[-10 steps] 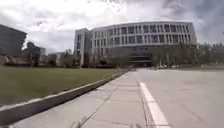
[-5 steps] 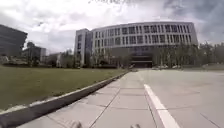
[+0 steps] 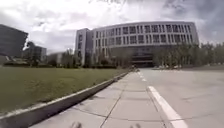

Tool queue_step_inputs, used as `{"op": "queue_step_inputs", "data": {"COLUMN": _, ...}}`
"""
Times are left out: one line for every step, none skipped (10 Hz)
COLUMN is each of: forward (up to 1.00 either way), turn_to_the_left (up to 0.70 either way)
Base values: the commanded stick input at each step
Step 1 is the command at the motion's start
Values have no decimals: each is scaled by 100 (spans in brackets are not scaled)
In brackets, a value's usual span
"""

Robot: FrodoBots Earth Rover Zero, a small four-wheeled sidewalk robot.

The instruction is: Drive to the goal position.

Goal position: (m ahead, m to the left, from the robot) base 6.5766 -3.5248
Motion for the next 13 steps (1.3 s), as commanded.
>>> {"op": "queue_step_inputs", "data": {"forward": 70, "turn_to_the_left": 0}}
{"op": "queue_step_inputs", "data": {"forward": 70, "turn_to_the_left": 0}}
{"op": "queue_step_inputs", "data": {"forward": 70, "turn_to_the_left": 0}}
{"op": "queue_step_inputs", "data": {"forward": 70, "turn_to_the_left": 0}}
{"op": "queue_step_inputs", "data": {"forward": 70, "turn_to_the_left": 0}}
{"op": "queue_step_inputs", "data": {"forward": 70, "turn_to_the_left": 0}}
{"op": "queue_step_inputs", "data": {"forward": 70, "turn_to_the_left": 0}}
{"op": "queue_step_inputs", "data": {"forward": 70, "turn_to_the_left": 0}}
{"op": "queue_step_inputs", "data": {"forward": 70, "turn_to_the_left": -13}}
{"op": "queue_step_inputs", "data": {"forward": 70, "turn_to_the_left": -30}}
{"op": "queue_step_inputs", "data": {"forward": 70, "turn_to_the_left": -30}}
{"op": "queue_step_inputs", "data": {"forward": 70, "turn_to_the_left": -30}}
{"op": "queue_step_inputs", "data": {"forward": 70, "turn_to_the_left": -30}}
